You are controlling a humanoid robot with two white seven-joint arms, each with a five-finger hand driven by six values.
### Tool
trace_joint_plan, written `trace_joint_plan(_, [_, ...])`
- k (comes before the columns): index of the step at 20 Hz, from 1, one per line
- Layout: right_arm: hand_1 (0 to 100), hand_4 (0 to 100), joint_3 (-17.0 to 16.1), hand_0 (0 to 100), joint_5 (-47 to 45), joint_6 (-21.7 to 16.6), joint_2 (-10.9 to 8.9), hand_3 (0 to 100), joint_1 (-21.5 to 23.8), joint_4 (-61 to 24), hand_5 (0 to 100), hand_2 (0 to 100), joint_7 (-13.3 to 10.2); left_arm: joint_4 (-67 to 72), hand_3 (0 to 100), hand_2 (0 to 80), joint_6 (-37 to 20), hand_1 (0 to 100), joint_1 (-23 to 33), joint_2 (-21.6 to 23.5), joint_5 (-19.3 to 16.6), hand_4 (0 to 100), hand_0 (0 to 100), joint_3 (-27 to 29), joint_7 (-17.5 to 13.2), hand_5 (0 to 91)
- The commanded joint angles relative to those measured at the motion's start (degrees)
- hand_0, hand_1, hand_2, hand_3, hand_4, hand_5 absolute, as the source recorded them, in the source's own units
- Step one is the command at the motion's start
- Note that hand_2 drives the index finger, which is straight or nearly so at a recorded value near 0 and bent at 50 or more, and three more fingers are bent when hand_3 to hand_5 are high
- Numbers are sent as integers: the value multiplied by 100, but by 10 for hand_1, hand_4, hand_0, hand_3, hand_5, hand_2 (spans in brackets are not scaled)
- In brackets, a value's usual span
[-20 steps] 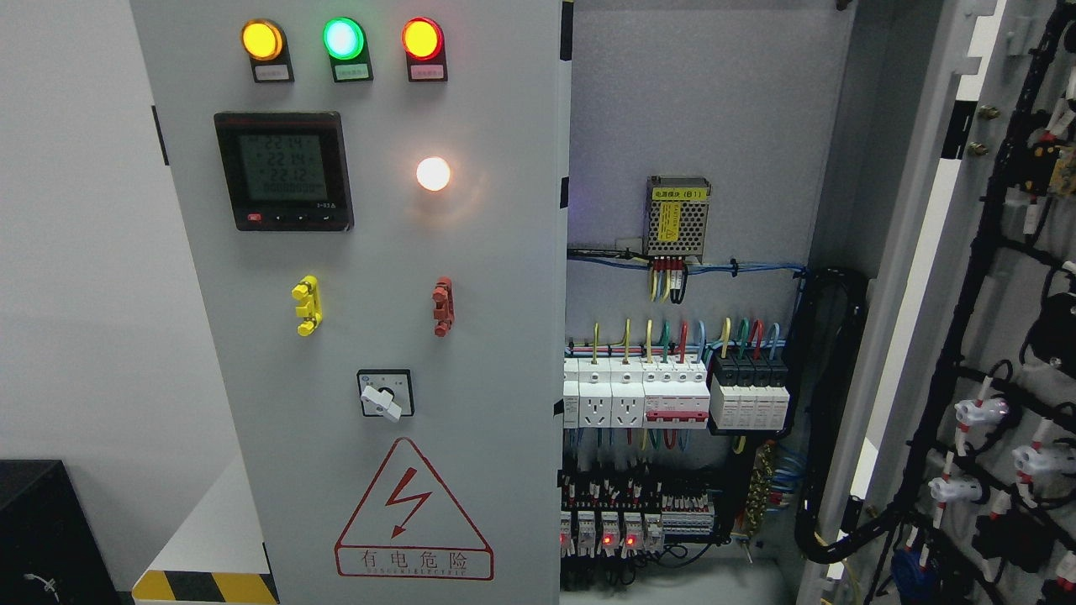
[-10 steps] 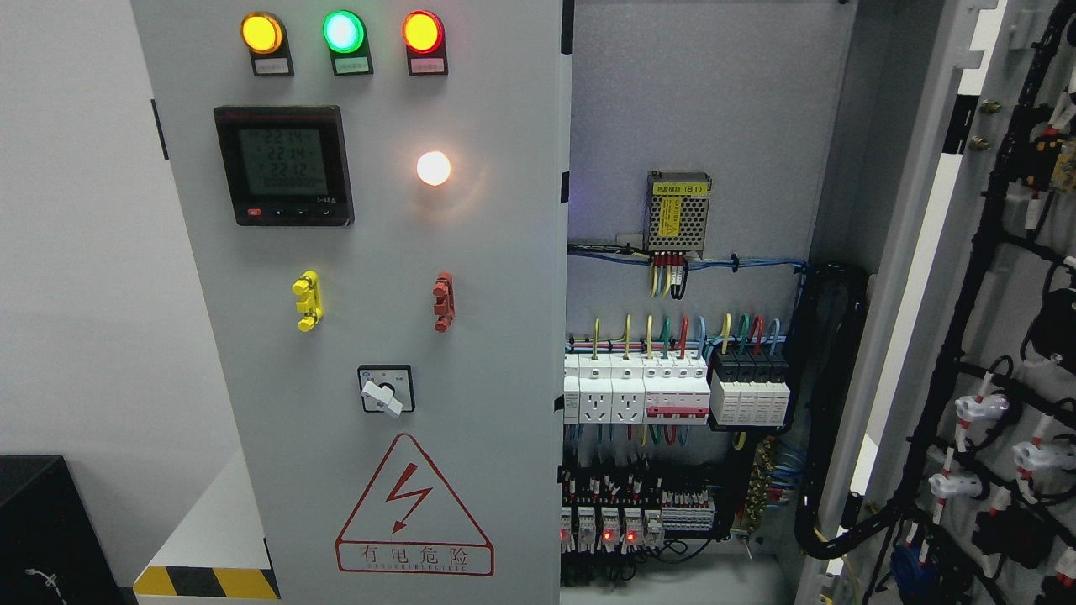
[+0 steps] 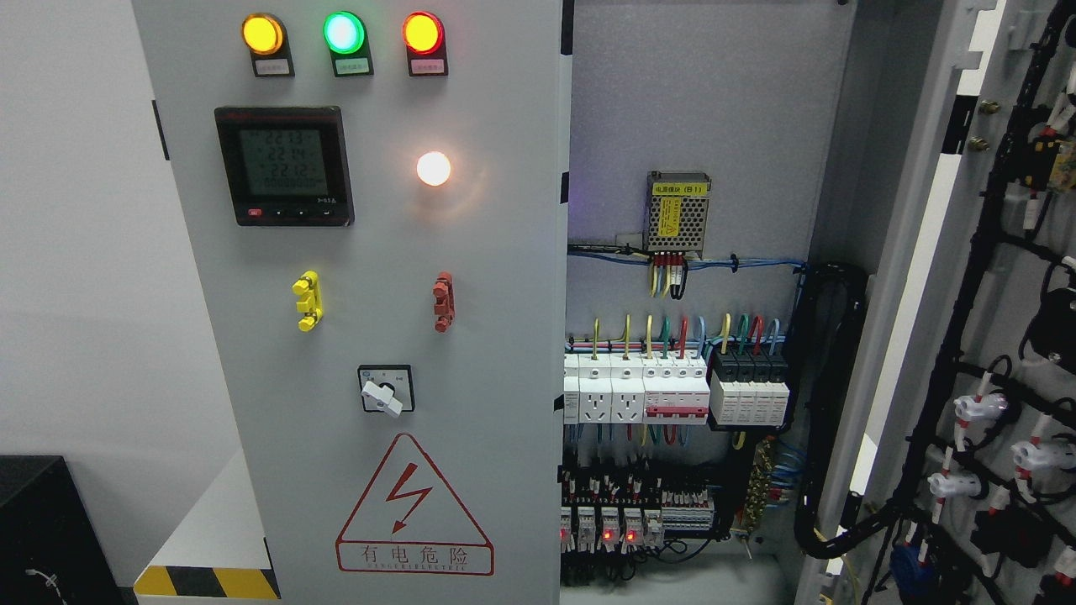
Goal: Open door with both hands
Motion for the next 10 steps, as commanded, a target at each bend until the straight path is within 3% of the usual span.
trace_joint_plan(1, [0, 0, 0, 0, 0, 1, 6, 0, 0, 1, 0, 0, -4, 1497, 0, 0, 306, 0, 28, -882, -442, 0, 0, 1945, 17, 0])
trace_joint_plan(4, [0, 0, 0, 0, 0, 1, -2, 0, 0, 1, 0, 0, -4, 1480, 0, 0, 684, 0, 28, -960, -442, 0, 0, 1954, 17, 0])
trace_joint_plan(7, [0, 0, 0, 0, 0, 1, -2, 0, 0, 1, 0, 0, -4, 1471, 0, 0, 685, 0, 2, -943, -355, 0, 0, 2102, 26, 0])
trace_joint_plan(10, [0, 0, 0, 0, 0, 1, -2, 0, 0, -7, 0, 0, -4, 1480, 0, 0, 685, 0, -25, -943, -521, 0, 0, 2103, 43, 0])
